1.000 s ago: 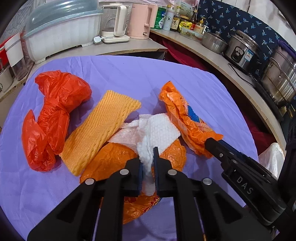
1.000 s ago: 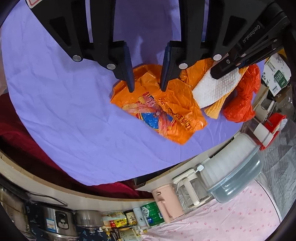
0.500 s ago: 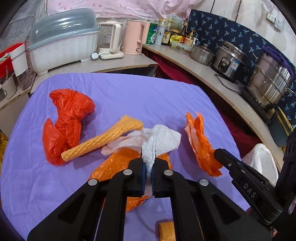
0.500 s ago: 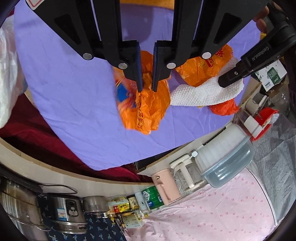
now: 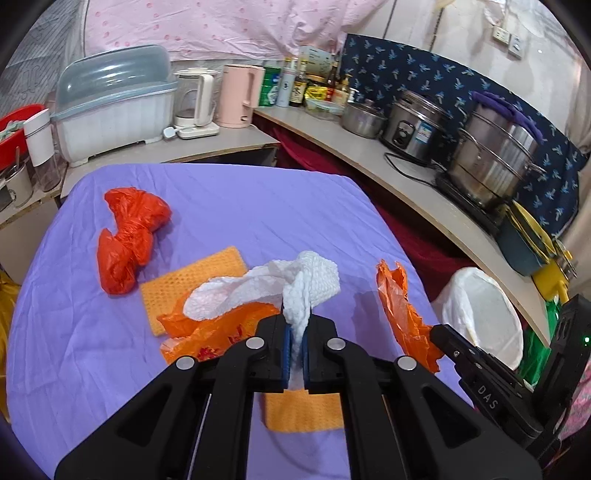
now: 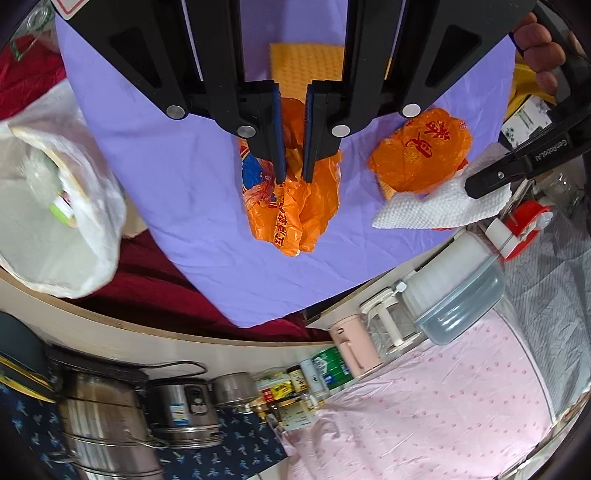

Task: Collect trash
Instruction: 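Carry the wipe in the left gripper while the right carries the orange bag to the bin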

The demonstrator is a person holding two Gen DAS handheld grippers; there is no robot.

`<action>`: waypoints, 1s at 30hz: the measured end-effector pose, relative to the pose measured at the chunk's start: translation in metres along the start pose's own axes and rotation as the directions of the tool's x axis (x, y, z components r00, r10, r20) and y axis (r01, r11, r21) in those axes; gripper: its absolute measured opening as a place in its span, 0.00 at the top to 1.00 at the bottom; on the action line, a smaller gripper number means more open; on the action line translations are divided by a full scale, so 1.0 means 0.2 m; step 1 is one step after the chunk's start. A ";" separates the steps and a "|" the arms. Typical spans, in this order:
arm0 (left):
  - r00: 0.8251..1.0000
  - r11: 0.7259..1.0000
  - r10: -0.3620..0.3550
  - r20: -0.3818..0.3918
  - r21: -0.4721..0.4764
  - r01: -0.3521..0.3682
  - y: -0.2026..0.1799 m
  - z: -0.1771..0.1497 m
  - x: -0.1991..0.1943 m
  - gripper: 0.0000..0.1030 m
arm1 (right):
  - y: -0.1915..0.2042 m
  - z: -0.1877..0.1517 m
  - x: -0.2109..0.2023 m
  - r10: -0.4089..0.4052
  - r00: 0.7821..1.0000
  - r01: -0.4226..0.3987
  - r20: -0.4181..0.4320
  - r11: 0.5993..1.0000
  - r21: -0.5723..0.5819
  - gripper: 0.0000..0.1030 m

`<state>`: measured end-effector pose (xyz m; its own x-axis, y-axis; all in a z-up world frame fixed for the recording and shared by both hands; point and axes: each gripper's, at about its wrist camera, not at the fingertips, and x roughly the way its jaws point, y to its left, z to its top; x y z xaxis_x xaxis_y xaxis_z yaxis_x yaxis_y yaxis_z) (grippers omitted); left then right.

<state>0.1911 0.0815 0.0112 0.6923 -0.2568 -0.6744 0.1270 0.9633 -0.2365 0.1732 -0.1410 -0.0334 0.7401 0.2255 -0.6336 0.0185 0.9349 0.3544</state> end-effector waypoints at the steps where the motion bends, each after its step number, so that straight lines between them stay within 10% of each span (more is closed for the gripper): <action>1: 1.000 1.000 -0.005 -0.003 0.007 0.005 -0.02 -0.02 -0.01 0.96 | -0.02 -0.01 -0.03 -0.004 1.000 0.004 0.005 1.000 0.009 0.91; 30: 0.992 0.977 -0.128 -0.005 0.171 0.127 -0.71 -0.12 -0.16 0.96 | -0.51 0.03 -0.60 -0.100 0.977 0.074 0.187 0.987 0.140 0.91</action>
<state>0.1336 -0.0477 0.0501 0.6667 -0.3784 -0.6421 0.3333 0.9219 -0.1972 0.0872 -0.2651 0.0108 0.8471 0.0754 -0.5260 0.1677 0.9014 0.3993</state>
